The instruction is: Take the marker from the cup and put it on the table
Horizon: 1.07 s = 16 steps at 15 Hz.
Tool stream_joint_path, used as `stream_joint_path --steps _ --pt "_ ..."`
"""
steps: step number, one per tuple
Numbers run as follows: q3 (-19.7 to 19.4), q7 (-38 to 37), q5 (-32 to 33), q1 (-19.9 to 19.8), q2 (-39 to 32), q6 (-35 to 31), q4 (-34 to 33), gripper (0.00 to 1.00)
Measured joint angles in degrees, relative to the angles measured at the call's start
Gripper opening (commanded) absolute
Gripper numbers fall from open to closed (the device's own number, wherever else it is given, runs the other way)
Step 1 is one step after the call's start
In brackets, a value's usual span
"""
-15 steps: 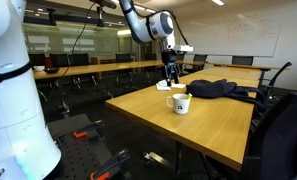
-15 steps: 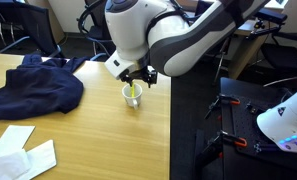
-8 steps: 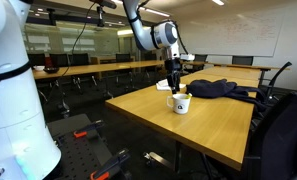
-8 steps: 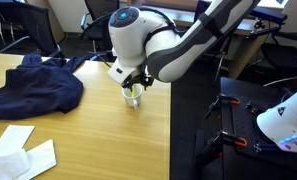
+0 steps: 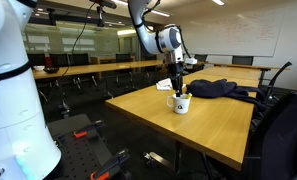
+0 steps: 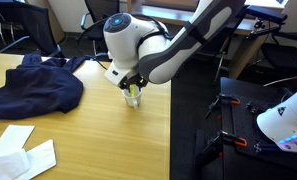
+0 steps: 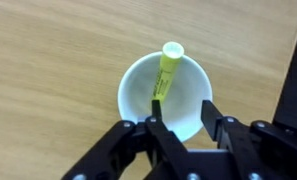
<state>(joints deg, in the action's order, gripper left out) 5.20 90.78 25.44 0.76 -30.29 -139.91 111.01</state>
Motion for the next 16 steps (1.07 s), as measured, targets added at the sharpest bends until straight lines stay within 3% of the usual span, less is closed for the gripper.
stream_joint_path --steps 6,7,8,10,12,16 --pt "-0.48 1.06 0.48 -0.46 -3.99 0.00 -3.75 0.33" --pt "-0.49 1.49 0.48 -0.60 -4.64 0.00 -4.43 0.24" --pt "-0.50 1.78 0.50 -0.69 -5.28 0.00 -5.14 0.08" --pt "-0.55 2.50 0.66 -0.79 -6.44 0.00 -6.37 0.00" --pt "-0.59 2.51 2.25 -0.65 -6.99 0.01 -7.09 0.05" --pt "-1.15 2.30 6.70 1.18 -5.48 2.21 -7.02 0.05"
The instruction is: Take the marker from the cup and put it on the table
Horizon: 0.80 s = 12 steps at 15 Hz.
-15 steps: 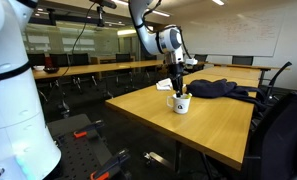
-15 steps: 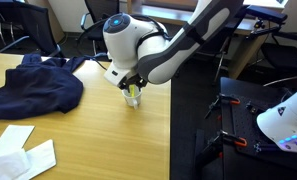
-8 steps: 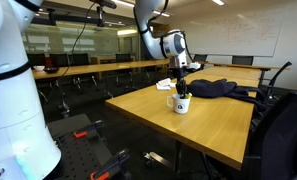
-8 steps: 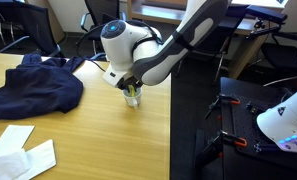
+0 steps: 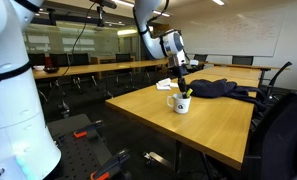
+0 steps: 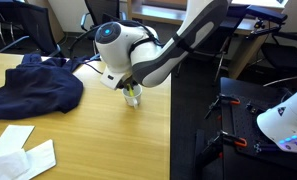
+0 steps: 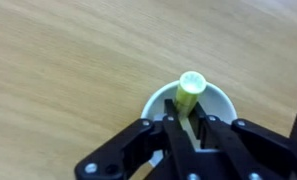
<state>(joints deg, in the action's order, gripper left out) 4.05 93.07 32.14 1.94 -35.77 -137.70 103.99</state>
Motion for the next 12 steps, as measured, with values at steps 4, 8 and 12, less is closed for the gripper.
stream_joint_path --steps 4,8,12 --pt "-0.32 -0.23 0.66 0.72 5.88 3.30 2.41 0.05" --pt "-0.68 -1.19 -5.85 -1.68 11.73 6.12 5.43 0.05" --pt "-2.13 0.47 -10.85 -6.61 13.32 6.17 6.74 0.05"
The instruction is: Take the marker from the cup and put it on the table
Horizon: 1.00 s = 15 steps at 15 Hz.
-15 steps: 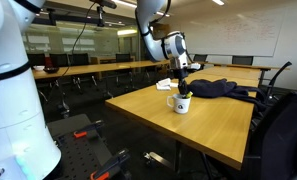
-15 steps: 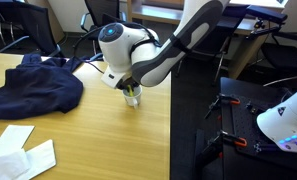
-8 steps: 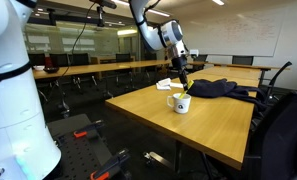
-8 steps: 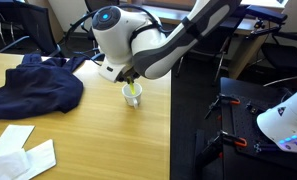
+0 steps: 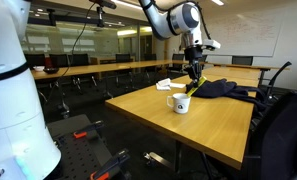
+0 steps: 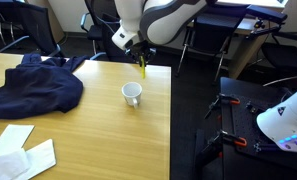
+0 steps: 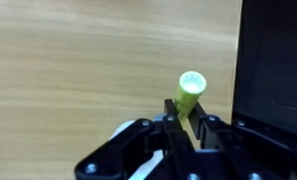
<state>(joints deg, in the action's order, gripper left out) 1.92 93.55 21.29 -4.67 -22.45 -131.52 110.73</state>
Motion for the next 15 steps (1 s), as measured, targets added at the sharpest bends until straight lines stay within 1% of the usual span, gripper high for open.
stream_joint_path --steps 2,4,9,10,11,12,14,15 --pt "-0.36 8.16 -0.01 -2.53 -1.76 0.25 -0.29 0.05" --pt "-0.41 15.63 0.08 -4.29 -5.19 0.26 -1.97 0.05" --pt "0.42 31.24 0.23 -4.61 -15.92 0.77 -11.18 0.05" --pt "0.51 33.80 0.66 -4.35 -17.69 1.80 -13.33 0.20" --pt "0.50 36.02 1.54 -3.96 -19.27 3.15 -15.47 0.45" --pt "0.42 37.71 2.87 -3.49 -20.57 4.54 -17.34 0.46" --pt "-0.31 40.62 6.11 -2.26 -22.77 6.73 -20.63 0.58" --pt "-0.77 42.27 7.93 -1.75 -23.62 7.21 -21.89 0.67"
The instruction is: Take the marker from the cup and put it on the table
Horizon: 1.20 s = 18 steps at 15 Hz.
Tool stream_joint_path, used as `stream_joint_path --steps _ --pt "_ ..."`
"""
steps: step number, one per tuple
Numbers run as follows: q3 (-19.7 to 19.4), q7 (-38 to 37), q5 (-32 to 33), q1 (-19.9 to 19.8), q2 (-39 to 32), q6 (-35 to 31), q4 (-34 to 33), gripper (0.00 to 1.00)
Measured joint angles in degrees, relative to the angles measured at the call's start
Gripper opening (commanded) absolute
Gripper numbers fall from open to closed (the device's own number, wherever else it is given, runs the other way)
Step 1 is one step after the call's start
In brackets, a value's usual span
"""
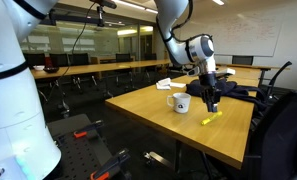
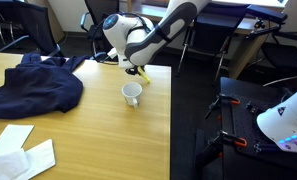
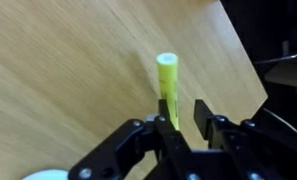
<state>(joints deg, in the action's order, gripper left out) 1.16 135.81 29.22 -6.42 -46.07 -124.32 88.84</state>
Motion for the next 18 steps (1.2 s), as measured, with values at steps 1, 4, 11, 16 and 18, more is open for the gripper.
stream_joint_path --steps 1,4,11,16,18 --pt "-0.47 1.00 1.21 0.39 -0.60 0.02 -0.90 0.74" --pt "-1.01 1.78 1.67 0.32 -0.97 -0.58 -2.31 0.96" --pt "-0.96 -0.44 -5.27 -1.56 2.76 -2.69 -1.03 1.00" --pt "-0.13 -2.55 -9.51 -1.84 8.96 -2.69 5.02 1.00" --pt "0.69 -2.55 -12.44 -2.25 11.51 -2.72 7.68 1.00"
